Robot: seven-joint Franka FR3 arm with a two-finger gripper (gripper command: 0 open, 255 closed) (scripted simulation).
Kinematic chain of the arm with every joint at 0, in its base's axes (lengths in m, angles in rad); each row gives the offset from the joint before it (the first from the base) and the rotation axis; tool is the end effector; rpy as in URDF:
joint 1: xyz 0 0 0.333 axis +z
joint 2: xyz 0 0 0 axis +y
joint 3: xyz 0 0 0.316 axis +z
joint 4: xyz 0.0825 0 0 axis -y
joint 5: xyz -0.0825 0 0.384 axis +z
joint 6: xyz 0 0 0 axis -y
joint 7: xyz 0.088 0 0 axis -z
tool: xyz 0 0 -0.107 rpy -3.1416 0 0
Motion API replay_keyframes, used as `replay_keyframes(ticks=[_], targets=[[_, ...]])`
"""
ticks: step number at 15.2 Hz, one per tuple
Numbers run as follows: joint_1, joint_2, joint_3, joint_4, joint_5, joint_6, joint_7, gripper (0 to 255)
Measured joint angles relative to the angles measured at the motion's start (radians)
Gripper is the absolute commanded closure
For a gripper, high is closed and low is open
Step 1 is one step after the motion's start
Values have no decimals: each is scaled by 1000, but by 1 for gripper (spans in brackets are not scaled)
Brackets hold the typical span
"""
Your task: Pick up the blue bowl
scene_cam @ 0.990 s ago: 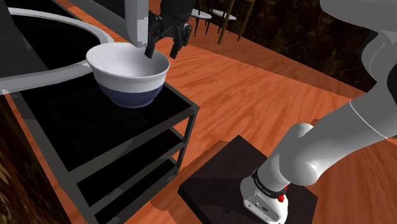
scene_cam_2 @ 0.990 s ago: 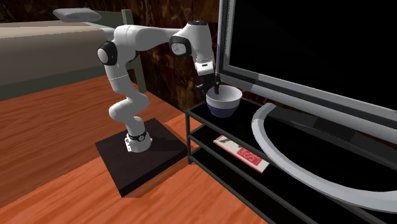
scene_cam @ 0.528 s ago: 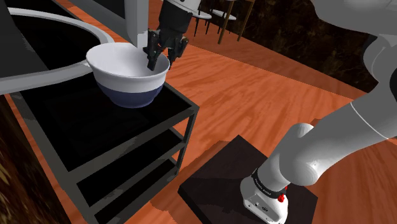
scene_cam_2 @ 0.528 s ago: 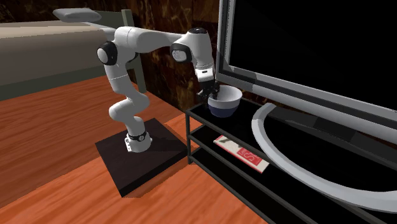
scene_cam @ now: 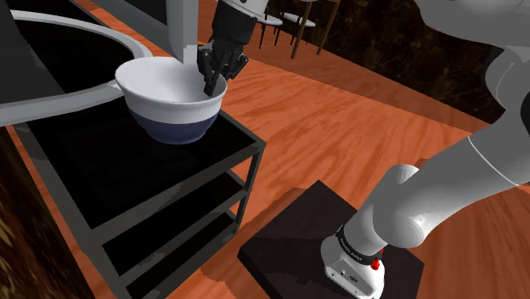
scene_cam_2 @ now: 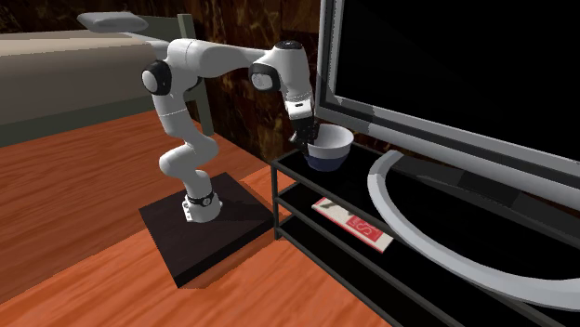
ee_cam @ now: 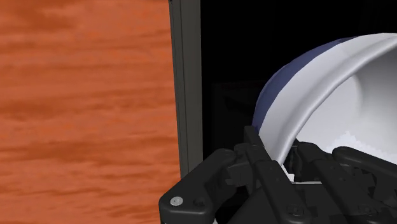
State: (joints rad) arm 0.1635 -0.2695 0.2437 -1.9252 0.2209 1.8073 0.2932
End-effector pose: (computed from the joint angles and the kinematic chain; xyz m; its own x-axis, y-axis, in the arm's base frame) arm 0.4379 0.2239 0.6133 0.9938 0.0649 0.0900 0.0810 -0.9786 -0.1891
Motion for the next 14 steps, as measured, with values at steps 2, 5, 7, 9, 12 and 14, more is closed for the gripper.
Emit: replay_keyframes(ticks=[2, 5, 7, 9, 12, 14], targets=[[0, 3, 0, 8, -1, -6, 1, 255], [-2, 12, -2, 51, -5, -41, 6, 255], [-3, 16, -3, 83, -7, -68, 10, 255], [-3, 20, -2, 113, -9, -93, 17, 255], [-4, 32, -3, 163, -13, -134, 25, 255], [-4, 42, -4, 198, -16, -160, 30, 255]])
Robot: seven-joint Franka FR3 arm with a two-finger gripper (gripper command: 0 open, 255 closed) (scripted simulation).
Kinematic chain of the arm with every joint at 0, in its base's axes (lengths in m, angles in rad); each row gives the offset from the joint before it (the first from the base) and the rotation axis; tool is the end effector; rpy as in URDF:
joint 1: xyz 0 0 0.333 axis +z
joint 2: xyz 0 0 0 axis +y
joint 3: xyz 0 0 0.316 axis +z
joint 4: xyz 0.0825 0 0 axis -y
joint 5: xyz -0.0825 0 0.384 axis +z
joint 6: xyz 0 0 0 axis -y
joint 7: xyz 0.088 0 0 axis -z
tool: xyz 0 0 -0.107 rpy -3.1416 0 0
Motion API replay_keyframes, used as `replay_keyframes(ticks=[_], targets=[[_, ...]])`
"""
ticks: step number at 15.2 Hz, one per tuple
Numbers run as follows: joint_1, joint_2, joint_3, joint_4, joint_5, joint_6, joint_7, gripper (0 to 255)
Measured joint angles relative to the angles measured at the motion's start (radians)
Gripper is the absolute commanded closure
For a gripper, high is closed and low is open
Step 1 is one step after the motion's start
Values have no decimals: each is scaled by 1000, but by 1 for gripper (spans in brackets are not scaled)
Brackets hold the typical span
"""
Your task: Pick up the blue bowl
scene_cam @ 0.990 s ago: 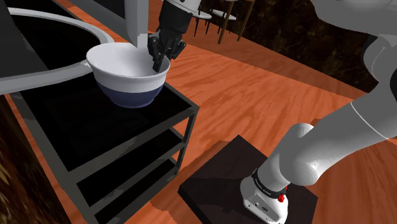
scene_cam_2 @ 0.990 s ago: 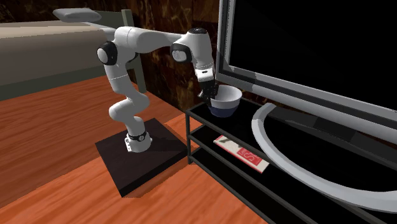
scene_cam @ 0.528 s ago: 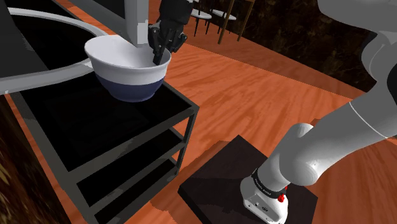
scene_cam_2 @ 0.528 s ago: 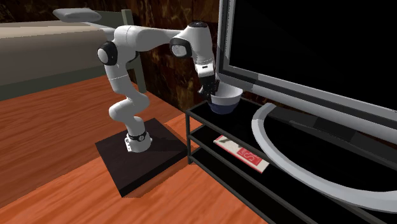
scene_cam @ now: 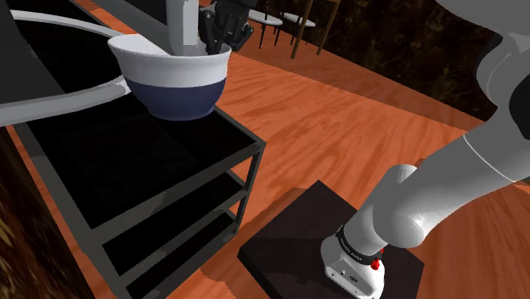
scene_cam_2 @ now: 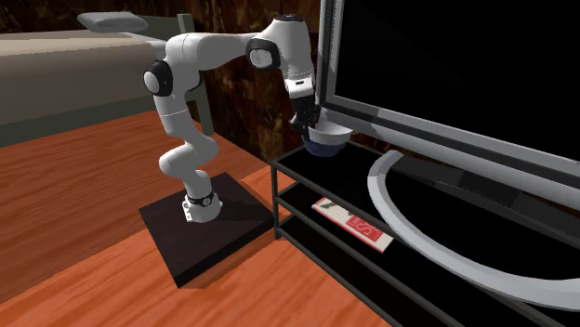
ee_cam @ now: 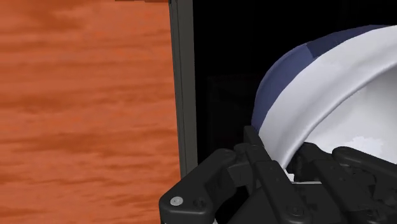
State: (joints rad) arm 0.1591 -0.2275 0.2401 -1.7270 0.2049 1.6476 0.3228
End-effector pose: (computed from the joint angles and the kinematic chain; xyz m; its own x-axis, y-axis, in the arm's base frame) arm 0.4388 0.2239 0.6737 0.9942 0.0646 0.0854 0.0797 -0.9791 -0.1870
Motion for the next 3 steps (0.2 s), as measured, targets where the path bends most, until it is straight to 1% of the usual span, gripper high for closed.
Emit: replay_keyframes(ticks=[3], targets=[[-1, 18, 0, 56, -5, -39, 9, 255]])
